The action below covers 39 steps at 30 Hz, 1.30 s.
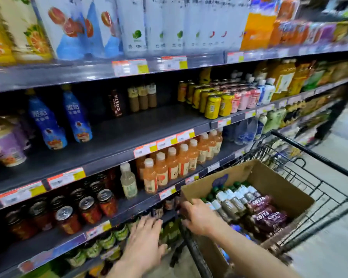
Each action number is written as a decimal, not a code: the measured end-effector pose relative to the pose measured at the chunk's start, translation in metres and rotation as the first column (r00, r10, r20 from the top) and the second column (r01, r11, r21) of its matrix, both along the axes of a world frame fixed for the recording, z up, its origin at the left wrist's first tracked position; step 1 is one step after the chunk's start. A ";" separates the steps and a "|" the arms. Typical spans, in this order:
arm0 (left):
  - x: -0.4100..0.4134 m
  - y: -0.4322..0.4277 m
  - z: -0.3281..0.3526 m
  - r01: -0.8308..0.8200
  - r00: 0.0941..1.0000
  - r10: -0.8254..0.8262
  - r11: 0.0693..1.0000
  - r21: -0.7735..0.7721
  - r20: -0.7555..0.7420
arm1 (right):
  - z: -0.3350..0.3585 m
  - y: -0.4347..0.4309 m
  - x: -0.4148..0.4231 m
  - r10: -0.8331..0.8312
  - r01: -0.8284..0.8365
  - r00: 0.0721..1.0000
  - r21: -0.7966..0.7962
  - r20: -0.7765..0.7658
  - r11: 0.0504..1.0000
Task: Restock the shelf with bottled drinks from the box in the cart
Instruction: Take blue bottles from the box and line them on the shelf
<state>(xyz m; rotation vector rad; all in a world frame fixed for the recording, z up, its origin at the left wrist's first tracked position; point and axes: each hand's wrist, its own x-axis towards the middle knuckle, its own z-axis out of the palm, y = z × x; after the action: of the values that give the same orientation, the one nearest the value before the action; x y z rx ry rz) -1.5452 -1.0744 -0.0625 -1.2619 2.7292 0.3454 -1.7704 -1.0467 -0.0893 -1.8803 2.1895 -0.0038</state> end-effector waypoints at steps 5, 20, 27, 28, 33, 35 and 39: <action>-0.091 0.029 -0.038 0.080 0.995 -0.084 0.994 0.074 0.061 | -0.050 0.042 -0.088 -0.061 0.057 0.997 0.095 0.039 0.994; -0.294 0.054 -0.164 -0.121 0.988 0.081 0.938 0.326 0.134 | -0.160 0.069 -0.309 -0.105 0.042 0.991 0.564 0.081 0.825; -0.316 0.053 -0.226 -0.229 0.950 0.093 0.857 0.462 0.299 | -0.216 0.057 -0.315 -0.116 0.004 0.985 0.666 0.125 0.746; -0.319 0.053 -0.231 -0.235 0.947 0.093 0.852 0.468 0.306 | -0.222 0.055 -0.314 -0.122 0.002 0.984 0.668 0.133 0.745; -0.330 0.049 -0.254 -0.238 0.942 0.097 0.869 0.434 0.321 | -0.242 0.038 -0.321 -0.149 0.005 0.976 0.670 0.158 0.742; -0.334 0.048 -0.260 -0.214 0.932 0.054 0.881 0.422 0.359 | -0.248 0.036 -0.323 -0.165 0.015 0.974 0.681 0.157 0.732; -0.345 0.053 -0.267 -0.157 0.897 -0.028 0.912 0.379 0.441 | -0.255 0.035 -0.322 -0.165 0.040 0.979 0.684 0.118 0.729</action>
<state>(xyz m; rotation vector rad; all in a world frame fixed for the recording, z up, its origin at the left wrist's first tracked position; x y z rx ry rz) -1.8903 -1.0216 -0.3293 -1.1465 2.0992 0.5297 -2.0920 -1.0116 -0.3439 -1.2798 1.8118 0.5287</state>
